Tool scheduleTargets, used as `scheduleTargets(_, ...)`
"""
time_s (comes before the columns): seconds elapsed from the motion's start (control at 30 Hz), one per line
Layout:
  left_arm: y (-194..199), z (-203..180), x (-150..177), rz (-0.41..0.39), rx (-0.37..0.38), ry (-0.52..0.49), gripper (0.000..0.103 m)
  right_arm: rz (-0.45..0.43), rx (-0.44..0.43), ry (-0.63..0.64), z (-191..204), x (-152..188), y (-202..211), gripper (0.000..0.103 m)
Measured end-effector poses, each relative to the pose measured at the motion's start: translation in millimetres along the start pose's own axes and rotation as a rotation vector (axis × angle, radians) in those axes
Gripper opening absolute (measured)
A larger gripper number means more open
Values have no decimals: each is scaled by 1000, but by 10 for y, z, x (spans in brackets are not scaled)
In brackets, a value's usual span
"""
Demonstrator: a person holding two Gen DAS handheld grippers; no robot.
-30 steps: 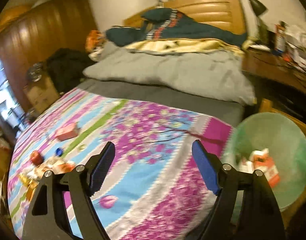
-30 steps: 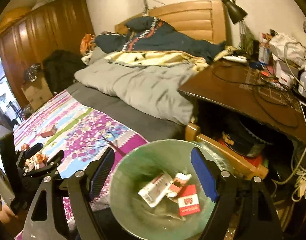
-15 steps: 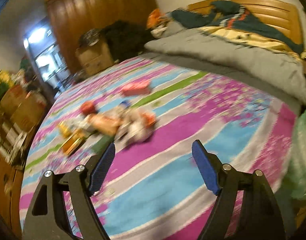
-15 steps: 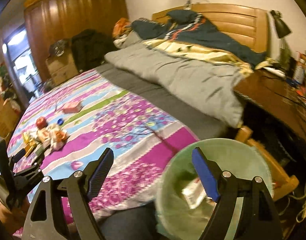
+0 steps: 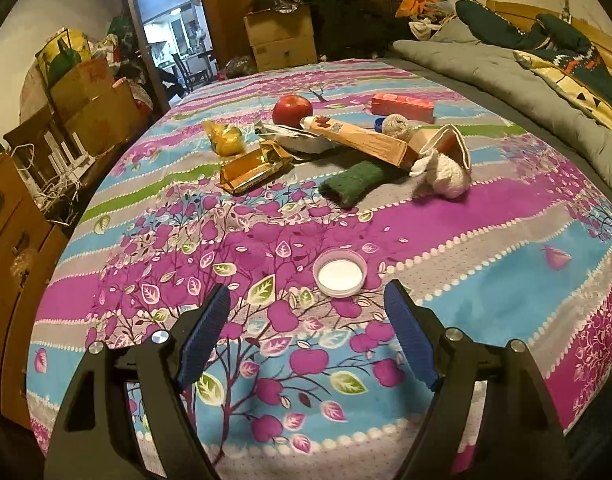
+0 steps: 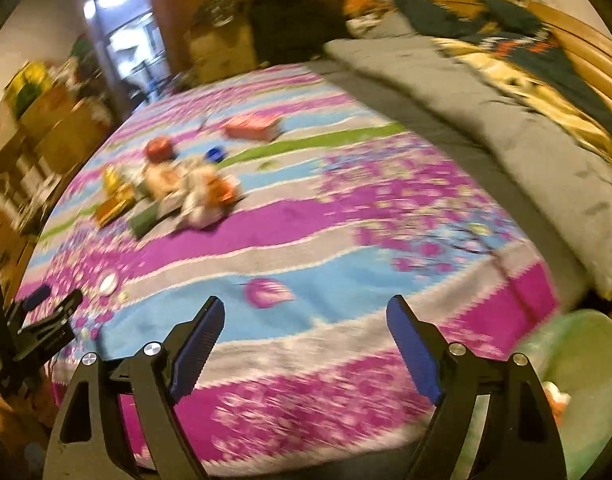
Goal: Collect trash
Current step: 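Move both open grippers back over the trash on the bed, then grasp the white round lid with the left gripper while the right grasps the white-orange bag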
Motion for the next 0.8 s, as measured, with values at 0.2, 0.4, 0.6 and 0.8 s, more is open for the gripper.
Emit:
scheduleTargets(0.2, -153, 24, -9, -5, 32, 8, 76, 38, -73, 90, 498, -206, -474, 90)
scheduleTargets(0.4, -342, 36, -46, 17, 50, 12, 76, 41, -80, 163, 841, -691, -995, 93)
scheduleTargets(0.6, -517, -68, -197, 38, 74, 10, 76, -21, -12, 273, 1137, -1094, -1348, 93)
scheduleTargets(0.8, -681, -115, -213, 91, 93, 18, 59, 57, 64, 352, 1223, -1262, -1750, 73)
Point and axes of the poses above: each gripper's, at about its wrist camera, not at the fingertips, and y roughly against the way its jaws point, z to its left, x to its underside, the point moved 2 cm from there along -y, roughly the way its jaws point
